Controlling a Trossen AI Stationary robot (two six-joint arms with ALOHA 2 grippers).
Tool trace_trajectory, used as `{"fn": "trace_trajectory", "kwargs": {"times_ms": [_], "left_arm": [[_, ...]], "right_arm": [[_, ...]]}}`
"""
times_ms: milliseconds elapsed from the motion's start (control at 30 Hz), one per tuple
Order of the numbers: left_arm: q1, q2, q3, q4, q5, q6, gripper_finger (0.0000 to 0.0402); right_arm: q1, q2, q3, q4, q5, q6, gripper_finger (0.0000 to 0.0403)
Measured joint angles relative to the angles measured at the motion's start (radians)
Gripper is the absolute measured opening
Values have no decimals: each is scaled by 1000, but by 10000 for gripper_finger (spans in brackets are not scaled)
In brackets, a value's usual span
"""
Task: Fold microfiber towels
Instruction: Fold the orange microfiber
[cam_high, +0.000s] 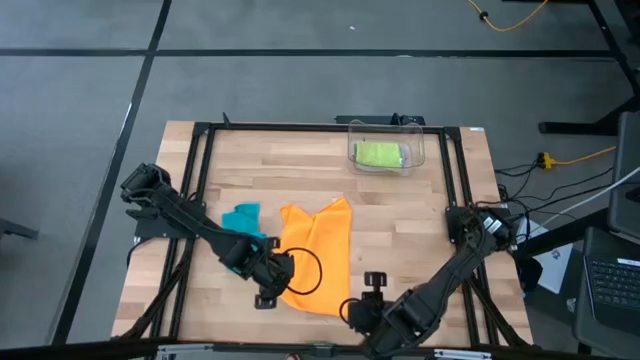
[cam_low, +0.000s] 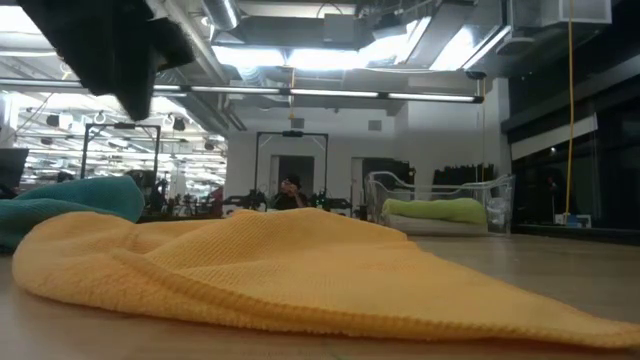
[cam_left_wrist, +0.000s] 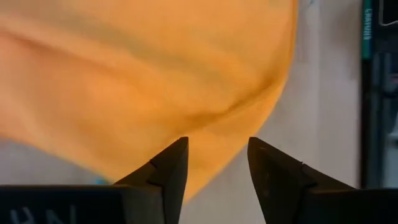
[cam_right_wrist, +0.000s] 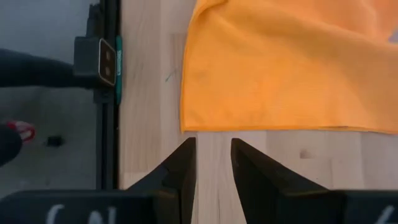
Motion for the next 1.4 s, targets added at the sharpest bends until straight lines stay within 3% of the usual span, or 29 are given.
{"fn": "trace_trajectory", "kwargs": {"times_ms": [167,400,800,933,1100,1233,1400], "left_arm": [[-12,0,0,-1,-63,-3,160],[26,-1,-30,-52,114,97,156],[246,-5,-64,-102,245,342,156],[275,-47,-65,-114,314,397,156],[238,-201,-104,-95,296,414,156],[163,-408,-244,83,192,362,156],[74,-665,-542,623,81,368,156]], "right_arm": [[29,0,0,0,59,24,103],[51,0,0,14,59,28,103],[55,0,0,43,59,28,103],[55,0,0,44,59,28,103],[55,0,0,55,64,28,103],[55,0,0,76,104,28,103],[55,0,0,82,109,24,103]]}}
